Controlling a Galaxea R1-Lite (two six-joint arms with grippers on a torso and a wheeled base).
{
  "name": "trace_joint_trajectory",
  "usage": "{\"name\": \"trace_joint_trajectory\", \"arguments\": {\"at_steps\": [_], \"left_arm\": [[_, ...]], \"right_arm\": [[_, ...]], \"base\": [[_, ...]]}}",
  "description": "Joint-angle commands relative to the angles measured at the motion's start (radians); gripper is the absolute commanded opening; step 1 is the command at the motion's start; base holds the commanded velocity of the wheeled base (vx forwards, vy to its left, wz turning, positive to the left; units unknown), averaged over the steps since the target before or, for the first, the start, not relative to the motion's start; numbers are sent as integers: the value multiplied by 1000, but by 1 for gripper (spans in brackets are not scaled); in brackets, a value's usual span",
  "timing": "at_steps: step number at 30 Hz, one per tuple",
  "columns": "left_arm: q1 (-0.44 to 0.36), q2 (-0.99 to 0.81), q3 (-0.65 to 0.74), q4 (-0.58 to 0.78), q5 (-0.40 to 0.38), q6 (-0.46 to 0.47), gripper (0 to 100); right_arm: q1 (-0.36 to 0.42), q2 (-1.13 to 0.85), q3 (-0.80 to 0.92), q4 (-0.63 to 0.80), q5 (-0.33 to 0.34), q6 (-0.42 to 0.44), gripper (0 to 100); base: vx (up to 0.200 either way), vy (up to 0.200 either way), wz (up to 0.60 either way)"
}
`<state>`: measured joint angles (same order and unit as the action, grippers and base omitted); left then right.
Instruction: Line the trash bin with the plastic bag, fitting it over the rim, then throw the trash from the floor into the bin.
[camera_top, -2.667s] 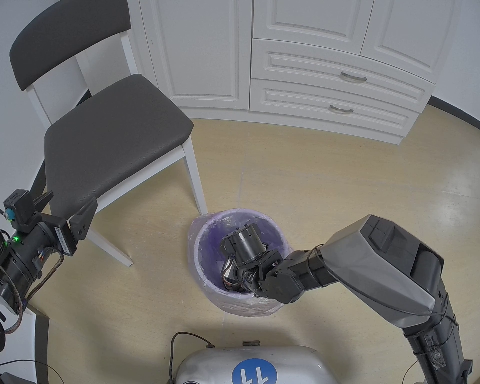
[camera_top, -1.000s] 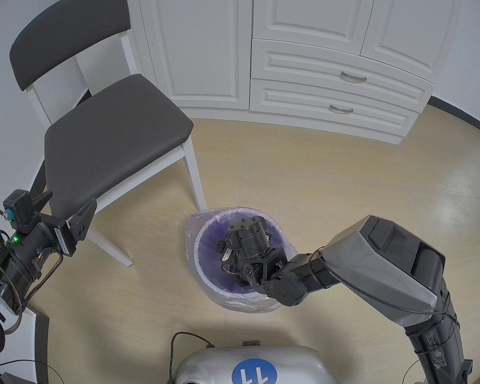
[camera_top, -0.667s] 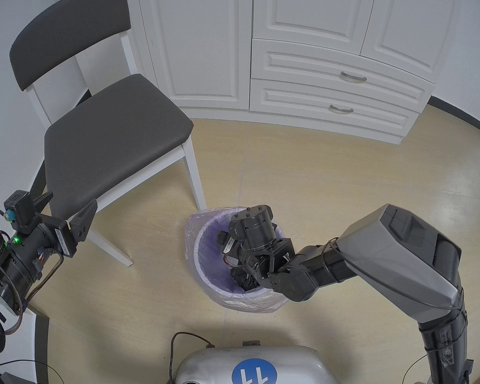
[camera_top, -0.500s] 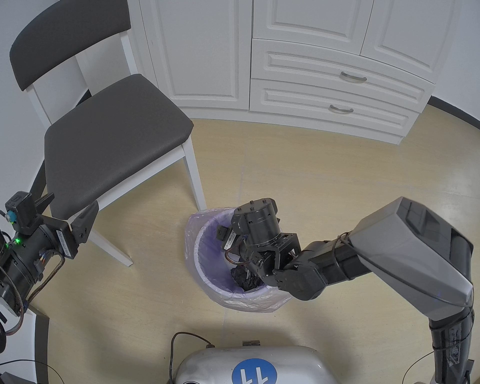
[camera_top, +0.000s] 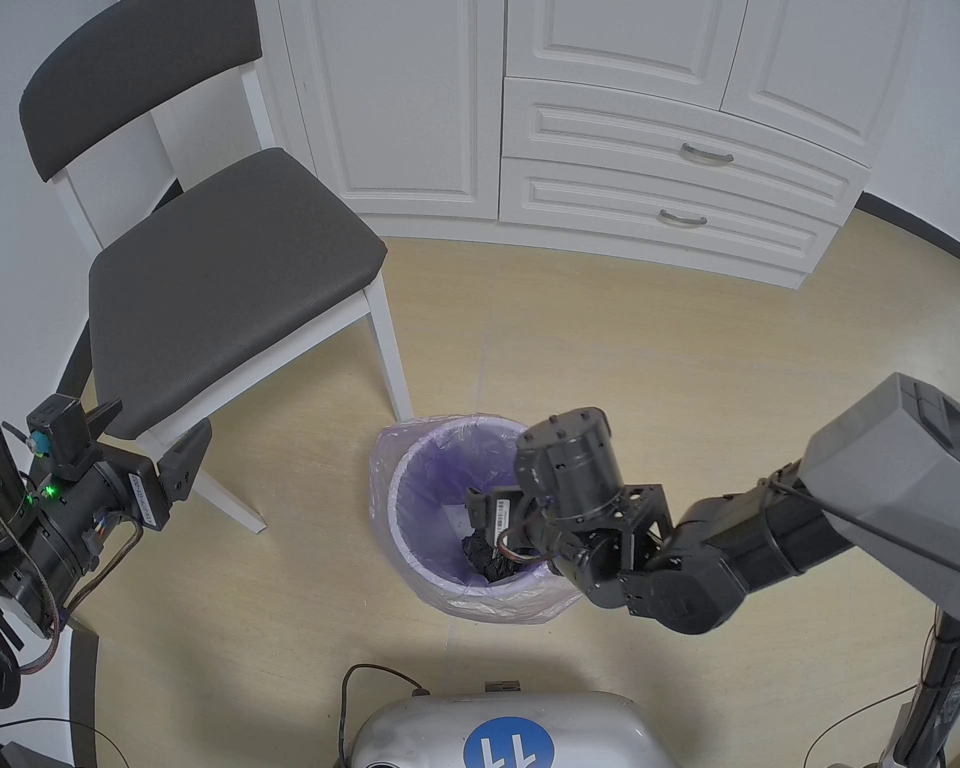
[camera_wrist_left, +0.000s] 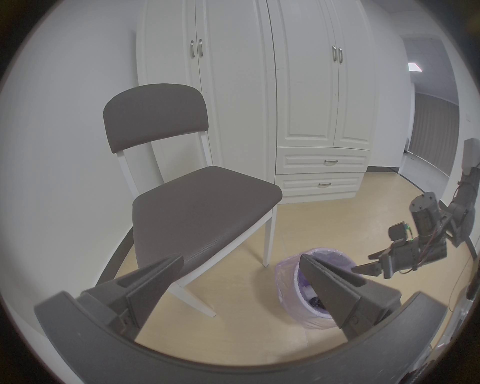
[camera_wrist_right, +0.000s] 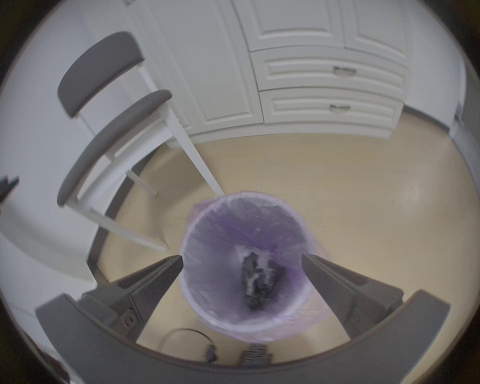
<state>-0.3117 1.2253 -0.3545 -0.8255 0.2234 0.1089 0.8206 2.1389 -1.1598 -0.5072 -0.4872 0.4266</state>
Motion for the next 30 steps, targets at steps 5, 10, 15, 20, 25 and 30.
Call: {"name": "trace_joint_trajectory", "arguments": {"at_steps": [5,10,15,20,25,30], "left_arm": [[-76,56,54,-3,-3,-5,100],[-104,95,98,-81,1,-11,100],[-113,95,140,-247,-1,-21,100],[-95,77,120,-362,5,-37,100],[-24,-12,127,-369,5,-87,100],[13,-27,98,-369,1,-115,100]], "right_arm": [[-113,-257,443,-283,-31,-454,100],[-259,-306,600,-623,10,-697,100],[-423,-327,646,-872,22,-816,100],[-540,-361,627,-886,85,-832,100],[-615,-387,661,-886,101,-700,100],[-718,-435,675,-858,151,-470,100]], "base": [[0,0,0],[0,0,0],[0,0,0],[0,0,0],[0,0,0],[0,0,0]]}}
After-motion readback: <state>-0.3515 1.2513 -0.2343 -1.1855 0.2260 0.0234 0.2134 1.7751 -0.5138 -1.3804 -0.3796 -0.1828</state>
